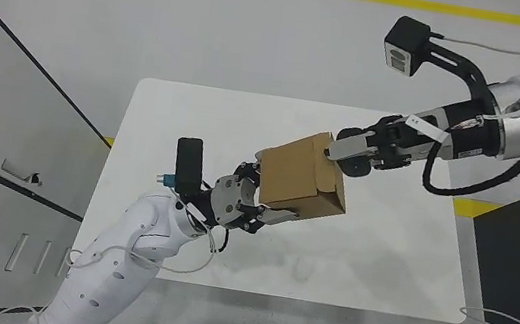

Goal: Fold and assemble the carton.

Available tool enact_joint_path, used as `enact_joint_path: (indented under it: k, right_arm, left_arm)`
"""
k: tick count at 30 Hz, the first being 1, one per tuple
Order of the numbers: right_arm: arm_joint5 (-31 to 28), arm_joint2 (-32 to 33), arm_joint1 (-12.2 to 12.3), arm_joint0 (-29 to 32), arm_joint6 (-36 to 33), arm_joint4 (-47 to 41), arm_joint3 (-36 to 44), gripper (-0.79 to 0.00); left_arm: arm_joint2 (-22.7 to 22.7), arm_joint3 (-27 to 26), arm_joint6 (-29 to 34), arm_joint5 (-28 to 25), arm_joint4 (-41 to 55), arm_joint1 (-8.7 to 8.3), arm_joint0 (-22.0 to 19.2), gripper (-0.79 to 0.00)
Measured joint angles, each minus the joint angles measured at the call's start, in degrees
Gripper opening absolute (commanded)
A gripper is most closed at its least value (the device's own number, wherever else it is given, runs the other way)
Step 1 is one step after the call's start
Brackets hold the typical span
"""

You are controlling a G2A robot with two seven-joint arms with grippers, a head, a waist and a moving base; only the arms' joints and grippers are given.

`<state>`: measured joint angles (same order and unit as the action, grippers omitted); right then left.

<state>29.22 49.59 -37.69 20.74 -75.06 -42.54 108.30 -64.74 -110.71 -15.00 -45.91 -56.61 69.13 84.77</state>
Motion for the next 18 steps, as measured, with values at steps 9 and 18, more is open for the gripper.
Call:
enact_joint_path:
  k: [9, 18]
  right_arm:
    - [0.40, -0.46, 0.70, -1.08, 0.40, -0.49, 0.28, -0.579]
    - [0.73, -1.22, 1.43, -1.86, 0.73, -0.72, 1.03, -0.566]
  left_arm:
    - [0.02, 0.01, -0.39, 0.12, -0.19, -0.04, 0.03, -0.785]
    - [-0.19, -0.36, -0.45, 0.86, -1.19, -0.11, 0.32, -0.785]
